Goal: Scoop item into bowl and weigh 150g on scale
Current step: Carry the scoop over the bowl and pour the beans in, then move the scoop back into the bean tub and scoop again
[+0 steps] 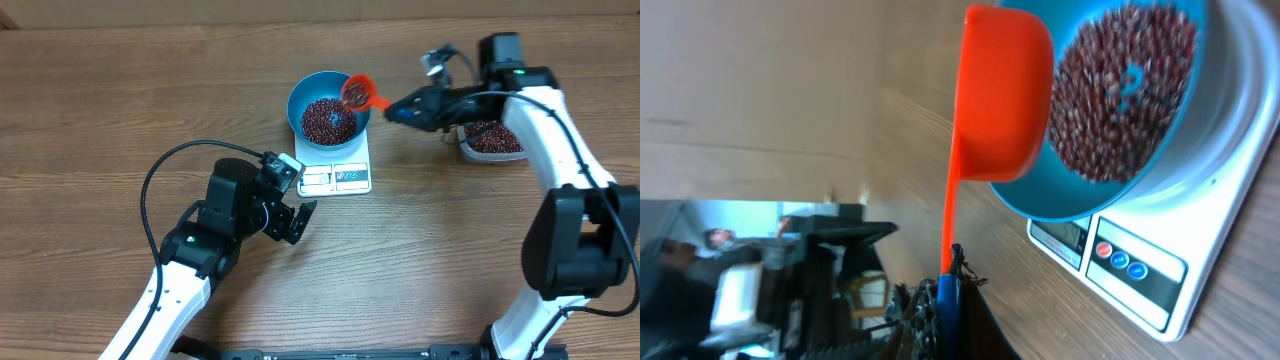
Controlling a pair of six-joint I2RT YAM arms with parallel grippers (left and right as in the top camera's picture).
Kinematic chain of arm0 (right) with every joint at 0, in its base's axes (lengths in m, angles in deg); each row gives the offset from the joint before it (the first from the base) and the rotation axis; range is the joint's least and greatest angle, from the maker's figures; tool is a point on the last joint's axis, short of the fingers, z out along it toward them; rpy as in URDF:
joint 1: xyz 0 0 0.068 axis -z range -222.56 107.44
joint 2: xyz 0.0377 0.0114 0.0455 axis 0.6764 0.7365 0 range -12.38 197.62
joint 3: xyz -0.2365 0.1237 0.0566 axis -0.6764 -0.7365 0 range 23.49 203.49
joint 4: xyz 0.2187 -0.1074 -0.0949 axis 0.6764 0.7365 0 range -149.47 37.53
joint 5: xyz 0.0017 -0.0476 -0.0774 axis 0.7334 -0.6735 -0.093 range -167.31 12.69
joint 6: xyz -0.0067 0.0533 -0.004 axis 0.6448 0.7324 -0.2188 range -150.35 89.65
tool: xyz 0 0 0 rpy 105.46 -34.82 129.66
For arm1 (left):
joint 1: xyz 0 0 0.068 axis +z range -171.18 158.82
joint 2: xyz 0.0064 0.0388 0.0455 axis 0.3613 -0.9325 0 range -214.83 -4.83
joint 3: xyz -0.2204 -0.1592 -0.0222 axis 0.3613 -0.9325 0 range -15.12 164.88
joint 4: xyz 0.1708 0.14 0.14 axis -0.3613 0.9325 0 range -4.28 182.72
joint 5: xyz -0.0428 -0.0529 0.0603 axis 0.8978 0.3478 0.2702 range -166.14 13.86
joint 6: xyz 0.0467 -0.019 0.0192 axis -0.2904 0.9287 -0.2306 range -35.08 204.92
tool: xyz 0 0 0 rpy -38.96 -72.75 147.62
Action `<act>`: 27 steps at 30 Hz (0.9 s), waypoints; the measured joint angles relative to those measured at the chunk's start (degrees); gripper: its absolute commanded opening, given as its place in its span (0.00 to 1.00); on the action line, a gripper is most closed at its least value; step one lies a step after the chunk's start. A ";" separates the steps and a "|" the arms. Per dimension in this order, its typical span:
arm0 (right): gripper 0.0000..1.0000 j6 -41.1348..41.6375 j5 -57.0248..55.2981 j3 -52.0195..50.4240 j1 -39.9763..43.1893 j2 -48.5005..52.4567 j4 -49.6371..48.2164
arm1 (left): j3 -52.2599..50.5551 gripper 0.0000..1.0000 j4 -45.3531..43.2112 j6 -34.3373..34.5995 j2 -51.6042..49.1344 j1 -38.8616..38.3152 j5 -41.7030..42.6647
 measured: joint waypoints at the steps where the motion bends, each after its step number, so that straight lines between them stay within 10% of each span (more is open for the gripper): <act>1: 0.04 1.44 -1.97 0.48 -1.31 0.04 0.09 | 0.00 0.99 0.00 0.00 0.00 0.00 0.00; 27: 0.04 6.75 -71.12 20.46 -28.28 0.13 13.81 | 0.00 1.00 0.00 0.00 0.00 0.00 0.00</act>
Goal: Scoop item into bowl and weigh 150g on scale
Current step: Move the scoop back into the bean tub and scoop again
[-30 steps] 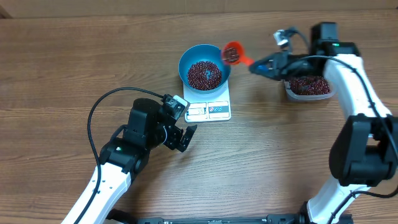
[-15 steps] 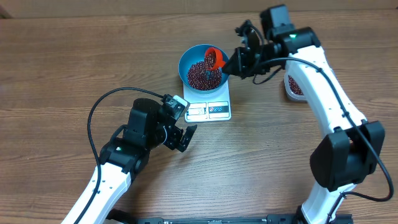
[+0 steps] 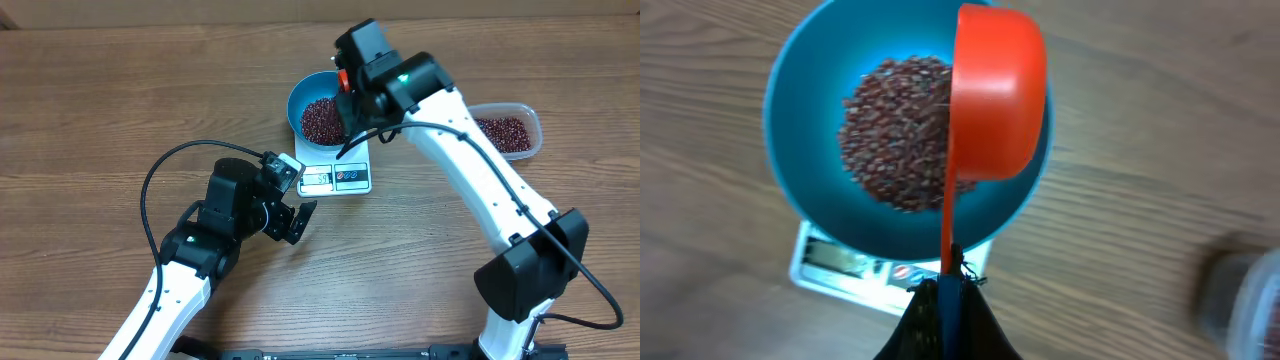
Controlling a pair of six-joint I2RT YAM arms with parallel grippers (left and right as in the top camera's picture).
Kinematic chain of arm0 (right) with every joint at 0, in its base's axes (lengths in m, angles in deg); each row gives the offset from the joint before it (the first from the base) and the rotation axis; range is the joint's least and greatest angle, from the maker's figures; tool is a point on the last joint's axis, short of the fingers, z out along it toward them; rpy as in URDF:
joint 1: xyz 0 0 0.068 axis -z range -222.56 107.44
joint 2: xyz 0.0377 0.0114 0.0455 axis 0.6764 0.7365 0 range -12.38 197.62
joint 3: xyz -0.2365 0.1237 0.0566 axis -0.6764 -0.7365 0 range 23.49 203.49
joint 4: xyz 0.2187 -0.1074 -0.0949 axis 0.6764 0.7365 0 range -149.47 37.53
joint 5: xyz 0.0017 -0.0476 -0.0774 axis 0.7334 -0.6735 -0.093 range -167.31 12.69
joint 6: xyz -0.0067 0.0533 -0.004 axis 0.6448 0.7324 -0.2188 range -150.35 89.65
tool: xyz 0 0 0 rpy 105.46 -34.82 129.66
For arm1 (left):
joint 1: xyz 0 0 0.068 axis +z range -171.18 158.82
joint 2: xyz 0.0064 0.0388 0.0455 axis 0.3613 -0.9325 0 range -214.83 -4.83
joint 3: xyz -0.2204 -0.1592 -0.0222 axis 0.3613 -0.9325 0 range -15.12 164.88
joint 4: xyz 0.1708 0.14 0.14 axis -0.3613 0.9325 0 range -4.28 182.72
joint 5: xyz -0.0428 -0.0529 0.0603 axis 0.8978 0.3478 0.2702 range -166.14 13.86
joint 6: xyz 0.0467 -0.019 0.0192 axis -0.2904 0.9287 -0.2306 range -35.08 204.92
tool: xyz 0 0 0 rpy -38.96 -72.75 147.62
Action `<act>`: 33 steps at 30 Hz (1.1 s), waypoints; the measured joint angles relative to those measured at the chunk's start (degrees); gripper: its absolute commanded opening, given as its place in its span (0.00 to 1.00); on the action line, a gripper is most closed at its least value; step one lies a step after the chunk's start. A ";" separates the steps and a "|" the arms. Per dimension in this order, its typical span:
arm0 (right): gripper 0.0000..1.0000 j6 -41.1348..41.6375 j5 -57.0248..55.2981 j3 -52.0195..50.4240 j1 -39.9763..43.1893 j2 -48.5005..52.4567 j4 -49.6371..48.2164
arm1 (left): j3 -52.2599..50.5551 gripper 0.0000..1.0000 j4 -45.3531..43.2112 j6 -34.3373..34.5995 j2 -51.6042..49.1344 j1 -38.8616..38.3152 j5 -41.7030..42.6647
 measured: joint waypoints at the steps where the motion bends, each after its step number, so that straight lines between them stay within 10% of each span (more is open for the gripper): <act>1: 0.04 -0.02 -1.73 0.00 -0.59 0.00 0.07 | 0.00 1.00 0.00 0.00 0.00 0.00 0.00; 19: 0.04 -3.76 -7.58 0.00 -3.74 0.00 0.20 | 0.00 1.00 0.00 0.00 0.00 0.00 0.00; 33: 0.04 -4.46 7.50 0.02 13.20 -7.08 3.85 | 0.00 0.99 0.00 0.00 0.00 0.00 0.00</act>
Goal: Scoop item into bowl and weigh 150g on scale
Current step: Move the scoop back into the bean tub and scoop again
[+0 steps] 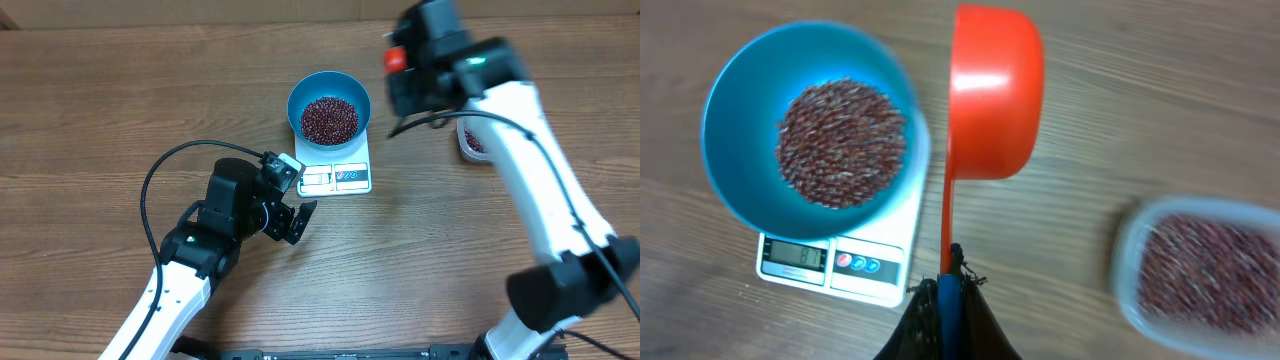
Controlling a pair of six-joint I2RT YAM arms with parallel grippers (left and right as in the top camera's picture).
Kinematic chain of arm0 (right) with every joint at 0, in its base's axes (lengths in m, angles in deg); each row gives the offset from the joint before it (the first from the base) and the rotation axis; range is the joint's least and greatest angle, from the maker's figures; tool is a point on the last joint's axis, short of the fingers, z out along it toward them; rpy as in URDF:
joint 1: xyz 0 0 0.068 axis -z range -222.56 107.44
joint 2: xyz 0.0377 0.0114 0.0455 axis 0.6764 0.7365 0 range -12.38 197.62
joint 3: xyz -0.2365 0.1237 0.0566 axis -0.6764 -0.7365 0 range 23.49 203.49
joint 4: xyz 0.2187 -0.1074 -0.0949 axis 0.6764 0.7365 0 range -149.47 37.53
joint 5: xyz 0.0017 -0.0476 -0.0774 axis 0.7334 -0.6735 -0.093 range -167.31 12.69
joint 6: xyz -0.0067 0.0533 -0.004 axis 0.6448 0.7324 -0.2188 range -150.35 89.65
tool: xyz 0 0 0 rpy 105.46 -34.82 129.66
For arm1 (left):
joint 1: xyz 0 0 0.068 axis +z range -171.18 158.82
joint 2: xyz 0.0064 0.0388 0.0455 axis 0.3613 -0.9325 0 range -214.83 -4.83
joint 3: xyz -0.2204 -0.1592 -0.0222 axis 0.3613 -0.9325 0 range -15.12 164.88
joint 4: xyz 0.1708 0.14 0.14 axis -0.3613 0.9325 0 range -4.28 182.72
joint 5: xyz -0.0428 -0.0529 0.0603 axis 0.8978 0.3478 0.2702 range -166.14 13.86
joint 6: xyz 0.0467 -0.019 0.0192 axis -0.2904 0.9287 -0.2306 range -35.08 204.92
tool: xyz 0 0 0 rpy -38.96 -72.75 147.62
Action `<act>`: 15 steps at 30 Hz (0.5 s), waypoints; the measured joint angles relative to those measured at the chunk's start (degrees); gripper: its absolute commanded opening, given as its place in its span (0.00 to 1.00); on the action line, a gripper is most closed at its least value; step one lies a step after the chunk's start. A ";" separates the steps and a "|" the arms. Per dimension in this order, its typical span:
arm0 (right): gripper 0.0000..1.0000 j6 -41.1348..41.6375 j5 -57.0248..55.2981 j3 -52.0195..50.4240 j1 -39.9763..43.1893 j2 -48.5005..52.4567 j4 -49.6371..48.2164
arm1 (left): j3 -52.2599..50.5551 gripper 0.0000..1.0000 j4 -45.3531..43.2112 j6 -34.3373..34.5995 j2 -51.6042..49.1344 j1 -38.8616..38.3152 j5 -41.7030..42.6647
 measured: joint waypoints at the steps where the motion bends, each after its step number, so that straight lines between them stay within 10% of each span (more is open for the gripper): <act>1: 0.04 0.02 0.79 0.02 2.32 -1.33 0.87 | 0.00 0.99 0.00 0.00 0.00 0.00 0.00; 15: 0.04 -0.04 4.66 -2.91 26.01 -5.20 7.45 | 0.02 1.00 0.00 0.00 0.00 0.00 0.00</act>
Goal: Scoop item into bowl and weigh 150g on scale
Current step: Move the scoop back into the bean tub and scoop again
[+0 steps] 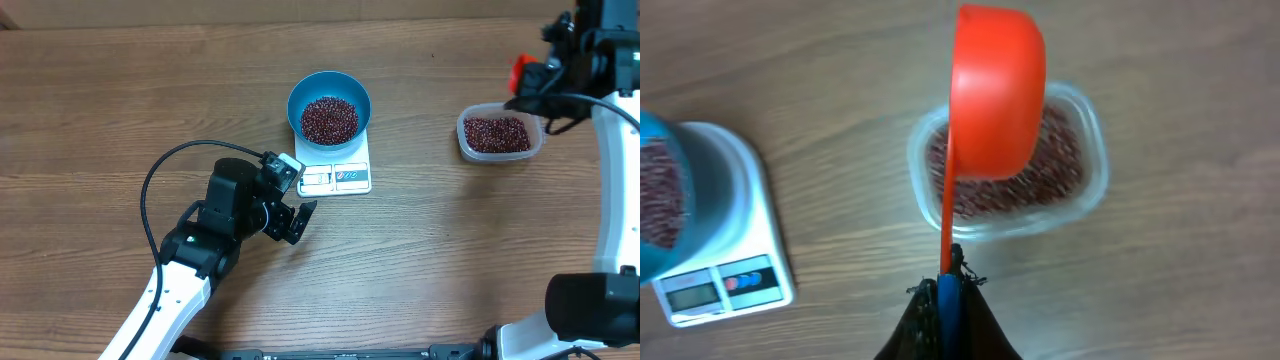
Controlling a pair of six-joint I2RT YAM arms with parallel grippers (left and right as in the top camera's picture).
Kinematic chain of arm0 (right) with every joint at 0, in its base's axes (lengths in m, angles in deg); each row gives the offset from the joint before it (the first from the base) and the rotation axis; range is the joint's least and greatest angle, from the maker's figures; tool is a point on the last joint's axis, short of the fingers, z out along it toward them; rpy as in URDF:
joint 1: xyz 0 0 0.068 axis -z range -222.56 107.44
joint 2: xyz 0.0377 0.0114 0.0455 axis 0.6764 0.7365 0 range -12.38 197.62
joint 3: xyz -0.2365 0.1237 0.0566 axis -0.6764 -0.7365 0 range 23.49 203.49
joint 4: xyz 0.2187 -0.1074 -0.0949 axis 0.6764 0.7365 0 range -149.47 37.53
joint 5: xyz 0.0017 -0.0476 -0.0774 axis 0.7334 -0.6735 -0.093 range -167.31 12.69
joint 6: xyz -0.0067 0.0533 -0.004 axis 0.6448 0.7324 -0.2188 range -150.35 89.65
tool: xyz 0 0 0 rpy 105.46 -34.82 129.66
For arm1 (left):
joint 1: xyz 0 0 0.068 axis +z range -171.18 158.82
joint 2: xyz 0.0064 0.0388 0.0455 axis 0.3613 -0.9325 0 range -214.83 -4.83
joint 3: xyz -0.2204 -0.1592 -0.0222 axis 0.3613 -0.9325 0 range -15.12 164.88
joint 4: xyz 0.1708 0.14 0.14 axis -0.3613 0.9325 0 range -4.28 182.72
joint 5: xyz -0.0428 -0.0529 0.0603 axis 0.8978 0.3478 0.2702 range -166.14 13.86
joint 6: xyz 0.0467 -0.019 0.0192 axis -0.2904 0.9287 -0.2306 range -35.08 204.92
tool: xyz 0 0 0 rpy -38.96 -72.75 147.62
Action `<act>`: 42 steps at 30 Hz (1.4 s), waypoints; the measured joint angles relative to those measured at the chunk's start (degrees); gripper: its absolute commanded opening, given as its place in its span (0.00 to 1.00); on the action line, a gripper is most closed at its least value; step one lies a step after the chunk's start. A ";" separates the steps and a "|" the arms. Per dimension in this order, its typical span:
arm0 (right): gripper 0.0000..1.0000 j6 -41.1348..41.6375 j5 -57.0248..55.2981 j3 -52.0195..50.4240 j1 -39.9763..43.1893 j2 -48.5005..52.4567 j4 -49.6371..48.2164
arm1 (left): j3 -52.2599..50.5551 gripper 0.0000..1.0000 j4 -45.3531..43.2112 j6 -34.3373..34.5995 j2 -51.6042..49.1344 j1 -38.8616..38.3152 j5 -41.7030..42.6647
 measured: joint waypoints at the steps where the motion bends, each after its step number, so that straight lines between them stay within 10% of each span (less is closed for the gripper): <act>1: 0.04 -0.09 0.00 -1.29 0.74 0.00 -0.26 | -0.02 1.00 0.00 0.00 0.00 0.00 0.00; 22: 0.04 -4.50 2.05 -28.63 2.10 0.02 -21.55 | -0.02 1.00 0.02 0.00 0.00 0.00 0.00; 42: 0.04 -5.97 12.98 -30.62 2.12 3.23 -24.41 | -0.02 1.00 0.00 0.00 0.00 0.00 0.00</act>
